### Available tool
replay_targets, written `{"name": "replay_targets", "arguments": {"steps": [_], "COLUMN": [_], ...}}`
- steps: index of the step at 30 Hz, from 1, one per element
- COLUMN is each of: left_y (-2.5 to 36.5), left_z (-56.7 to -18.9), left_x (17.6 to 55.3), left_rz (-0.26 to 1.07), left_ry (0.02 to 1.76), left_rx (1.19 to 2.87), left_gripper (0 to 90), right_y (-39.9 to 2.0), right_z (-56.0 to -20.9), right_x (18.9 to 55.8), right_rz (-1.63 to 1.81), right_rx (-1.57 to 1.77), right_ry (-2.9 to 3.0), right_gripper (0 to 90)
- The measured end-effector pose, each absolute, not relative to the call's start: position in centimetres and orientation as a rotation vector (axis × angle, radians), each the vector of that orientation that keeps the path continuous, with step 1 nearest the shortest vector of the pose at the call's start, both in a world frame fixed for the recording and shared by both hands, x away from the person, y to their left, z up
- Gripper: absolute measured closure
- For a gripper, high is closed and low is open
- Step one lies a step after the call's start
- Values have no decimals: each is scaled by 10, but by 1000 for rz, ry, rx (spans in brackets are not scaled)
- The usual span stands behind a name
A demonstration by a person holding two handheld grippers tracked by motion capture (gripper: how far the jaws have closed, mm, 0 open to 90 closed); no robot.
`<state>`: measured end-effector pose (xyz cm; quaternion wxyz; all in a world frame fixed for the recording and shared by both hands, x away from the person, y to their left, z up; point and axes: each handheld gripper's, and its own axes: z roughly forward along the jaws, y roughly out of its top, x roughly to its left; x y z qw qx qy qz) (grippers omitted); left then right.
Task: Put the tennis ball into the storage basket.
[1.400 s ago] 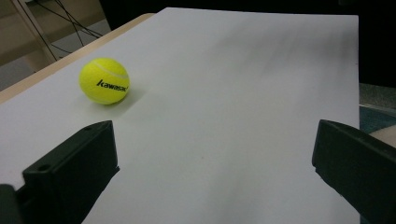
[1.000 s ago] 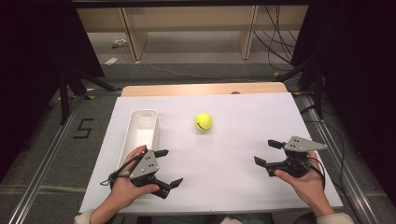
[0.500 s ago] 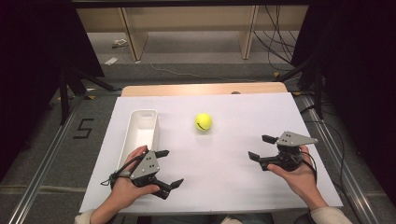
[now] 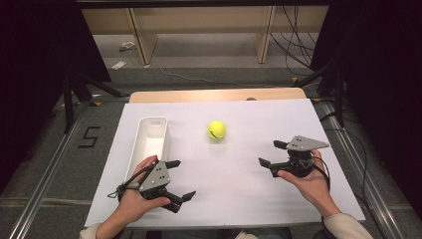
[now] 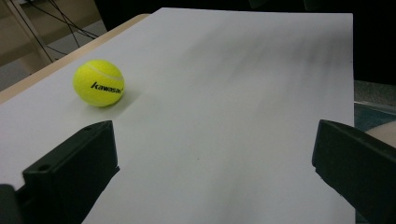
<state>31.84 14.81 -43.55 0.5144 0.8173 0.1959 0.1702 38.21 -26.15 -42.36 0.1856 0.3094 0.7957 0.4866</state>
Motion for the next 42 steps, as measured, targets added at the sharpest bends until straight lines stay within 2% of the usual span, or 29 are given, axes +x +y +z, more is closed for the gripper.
{"name": "replay_targets", "arguments": {"steps": [42], "left_y": [148], "left_z": [-435], "left_x": [319], "left_rz": [408], "left_ry": [468], "left_rx": [1965], "left_gripper": [0], "right_y": [-239], "right_z": [-422], "right_x": [412], "right_rz": [1365], "right_rx": [872], "right_ry": [2228], "right_gripper": [155]}}
